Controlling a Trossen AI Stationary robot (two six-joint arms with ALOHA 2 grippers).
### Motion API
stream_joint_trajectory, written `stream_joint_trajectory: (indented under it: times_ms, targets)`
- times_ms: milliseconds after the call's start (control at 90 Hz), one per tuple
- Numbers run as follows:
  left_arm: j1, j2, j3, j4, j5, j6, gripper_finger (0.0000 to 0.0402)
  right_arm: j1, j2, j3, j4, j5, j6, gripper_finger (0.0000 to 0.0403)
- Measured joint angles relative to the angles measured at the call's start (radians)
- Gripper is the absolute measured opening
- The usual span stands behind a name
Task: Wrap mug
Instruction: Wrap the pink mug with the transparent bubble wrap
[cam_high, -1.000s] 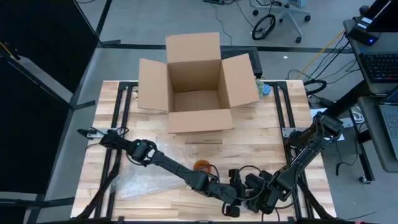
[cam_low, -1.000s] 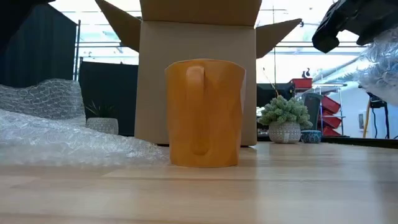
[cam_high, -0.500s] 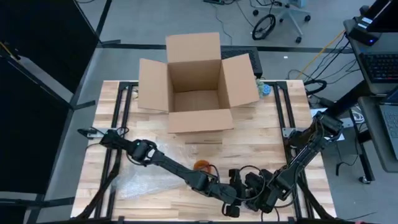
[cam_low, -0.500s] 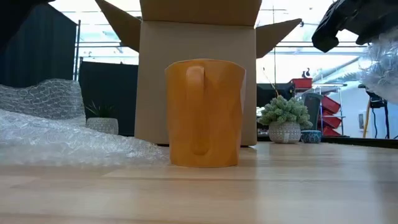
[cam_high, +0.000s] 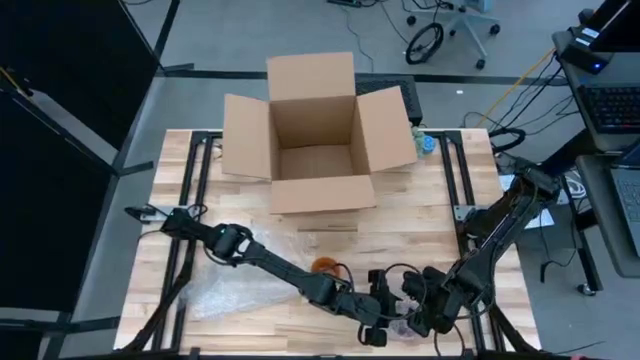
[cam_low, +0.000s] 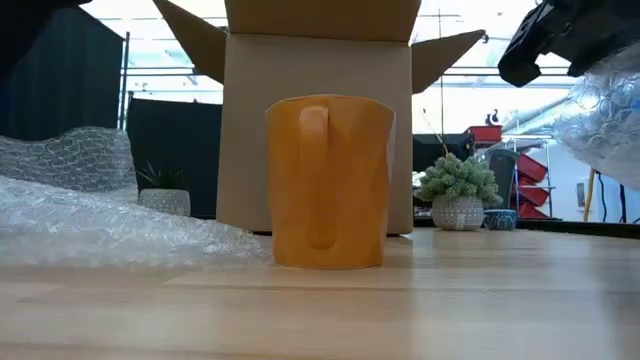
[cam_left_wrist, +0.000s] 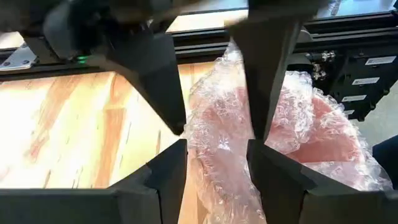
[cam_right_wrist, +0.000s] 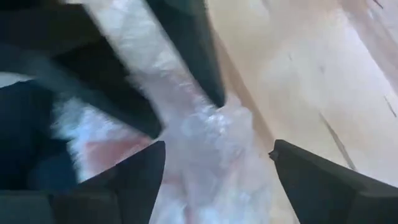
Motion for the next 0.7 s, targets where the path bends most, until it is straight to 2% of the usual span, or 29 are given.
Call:
stream_joint_trajectory:
  times_ms: [156, 233, 400, 544, 700]
  targets:
    - [0.000, 0.000, 0.000, 0.000, 0.000, 0.000, 0.0154, 0.009, -0.092, 0.000, 0.008, 0.003, -0.031, 0.0283]
    - [0.000, 0.000, 0.000, 0.000, 0.000, 0.000, 0.0154, 0.047, -0.118, 0.002, 0.033, 0.042, -0.036, 0.0283]
    - [0.000, 0.000, 0.000, 0.001, 0.001, -0.001, 0.0154, 0.132, -0.095, 0.003, 0.023, 0.090, -0.022, 0.0283]
    - [0.000, 0.000, 0.000, 0.001, 0.001, -0.001, 0.0154, 0.175, -0.080, 0.003, -0.073, 0.127, 0.039, 0.0283]
    - [0.000, 0.000, 0.000, 0.001, 0.002, -0.001, 0.0154, 0.241, -0.078, 0.003, -0.105, 0.050, 0.046, 0.0283]
